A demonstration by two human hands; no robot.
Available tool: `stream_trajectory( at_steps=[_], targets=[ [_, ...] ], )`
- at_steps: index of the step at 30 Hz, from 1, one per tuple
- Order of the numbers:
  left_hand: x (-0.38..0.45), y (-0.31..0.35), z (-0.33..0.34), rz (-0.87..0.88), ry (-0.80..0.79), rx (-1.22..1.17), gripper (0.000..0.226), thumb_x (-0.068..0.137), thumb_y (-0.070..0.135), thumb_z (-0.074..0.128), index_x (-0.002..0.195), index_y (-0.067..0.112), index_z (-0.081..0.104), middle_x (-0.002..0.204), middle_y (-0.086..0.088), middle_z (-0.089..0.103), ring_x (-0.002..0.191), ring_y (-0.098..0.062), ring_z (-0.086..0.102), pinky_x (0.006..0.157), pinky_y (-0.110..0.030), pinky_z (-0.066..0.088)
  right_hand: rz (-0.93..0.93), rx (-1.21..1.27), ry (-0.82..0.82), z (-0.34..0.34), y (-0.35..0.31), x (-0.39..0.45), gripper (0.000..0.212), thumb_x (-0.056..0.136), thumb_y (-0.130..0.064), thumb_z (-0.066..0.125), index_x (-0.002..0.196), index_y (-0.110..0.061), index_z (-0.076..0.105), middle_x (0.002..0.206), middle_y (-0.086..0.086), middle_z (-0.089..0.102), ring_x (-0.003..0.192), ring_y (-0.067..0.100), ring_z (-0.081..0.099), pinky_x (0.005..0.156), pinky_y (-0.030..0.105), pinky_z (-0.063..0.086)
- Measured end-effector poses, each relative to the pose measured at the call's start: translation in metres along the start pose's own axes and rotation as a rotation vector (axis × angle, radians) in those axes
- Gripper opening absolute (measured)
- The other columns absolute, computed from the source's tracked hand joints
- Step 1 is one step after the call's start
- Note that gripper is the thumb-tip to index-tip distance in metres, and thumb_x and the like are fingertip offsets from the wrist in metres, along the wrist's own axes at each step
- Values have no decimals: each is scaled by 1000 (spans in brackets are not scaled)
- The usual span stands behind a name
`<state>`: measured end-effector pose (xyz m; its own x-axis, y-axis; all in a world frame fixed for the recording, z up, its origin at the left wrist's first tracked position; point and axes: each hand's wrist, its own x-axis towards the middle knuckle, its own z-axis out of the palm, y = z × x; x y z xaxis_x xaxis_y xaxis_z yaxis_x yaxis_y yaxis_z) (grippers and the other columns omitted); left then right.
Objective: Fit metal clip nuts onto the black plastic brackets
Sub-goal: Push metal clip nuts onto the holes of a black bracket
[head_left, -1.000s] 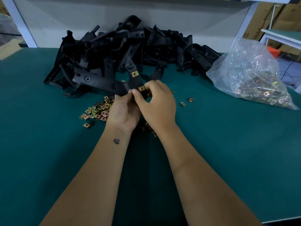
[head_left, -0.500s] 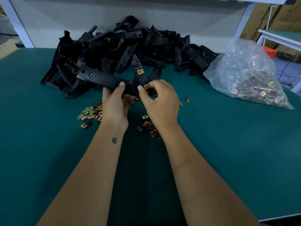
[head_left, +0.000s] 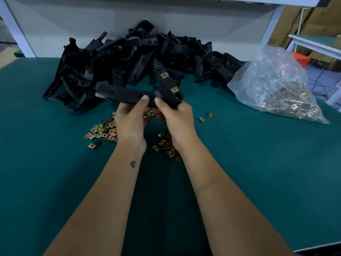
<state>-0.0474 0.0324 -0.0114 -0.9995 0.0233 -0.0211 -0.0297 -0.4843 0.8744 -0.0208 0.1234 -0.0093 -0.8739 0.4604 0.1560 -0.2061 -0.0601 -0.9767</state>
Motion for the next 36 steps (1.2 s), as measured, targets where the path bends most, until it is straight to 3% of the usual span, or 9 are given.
stream_trajectory(
  at_steps=[7,11,14,18,23,28,32,34,36],
  targets=[
    [-10,-5,15,-3,-2,83,12,92,29,69,100,21,69,102,3,75,94,-13,71,80,-28,55,212,398,157,-14,-13,-1,12,88,-12,71,77,-15,68,58,-6,59,51,5,53,49,19,43],
    [-29,-14,43,-113,26,23,16,88,32,73,101,26,64,112,4,72,105,-15,68,95,-35,53,229,465,198,-36,-27,-9,8,91,-13,67,83,-15,67,50,-9,57,43,4,54,42,17,42],
    [-51,-26,78,-188,9,-5,20,88,32,73,101,25,59,104,7,71,96,-9,69,84,-27,55,225,443,303,-61,-36,-18,10,90,-16,68,81,-15,64,52,-6,51,44,9,47,43,20,38],
    [-96,-46,132,-256,-140,38,23,92,27,68,100,6,65,73,3,72,53,-2,65,46,-14,47,191,355,433,-107,-54,-42,10,90,-19,69,84,-10,66,72,11,60,68,24,55,66,35,45],
    [-184,-72,194,-294,-450,64,17,94,20,65,84,11,74,78,0,76,75,-12,73,67,-24,56,-19,377,785,-193,-91,-94,6,92,-9,64,89,-5,68,81,9,66,73,20,62,70,34,52],
    [-296,-112,219,-249,-748,233,21,93,26,65,78,17,75,71,14,72,75,3,69,67,-12,51,-72,232,1200,-283,-104,-178,22,89,-8,60,69,-8,54,46,-9,52,41,5,47,40,16,35],
    [-349,-154,205,-592,-865,255,22,95,19,64,73,18,71,69,12,73,72,0,70,67,-16,53,-92,344,1431,-323,-72,-236,14,85,-3,60,71,-5,59,52,-5,61,46,9,57,44,18,42],
    [-357,-173,191,-886,-785,202,10,94,15,65,90,13,73,85,-4,77,80,-15,73,72,-28,58,-45,383,1484,-337,-48,-255,9,83,-4,62,74,-7,62,60,0,64,53,16,61,49,23,46],
    [-357,-191,176,-1049,-709,231,12,95,15,63,102,7,69,89,-8,76,75,-14,74,67,-28,57,86,324,1493,-350,-23,-270,3,81,-5,63,81,-8,63,61,1,64,47,13,58,45,22,44]
  ],
)
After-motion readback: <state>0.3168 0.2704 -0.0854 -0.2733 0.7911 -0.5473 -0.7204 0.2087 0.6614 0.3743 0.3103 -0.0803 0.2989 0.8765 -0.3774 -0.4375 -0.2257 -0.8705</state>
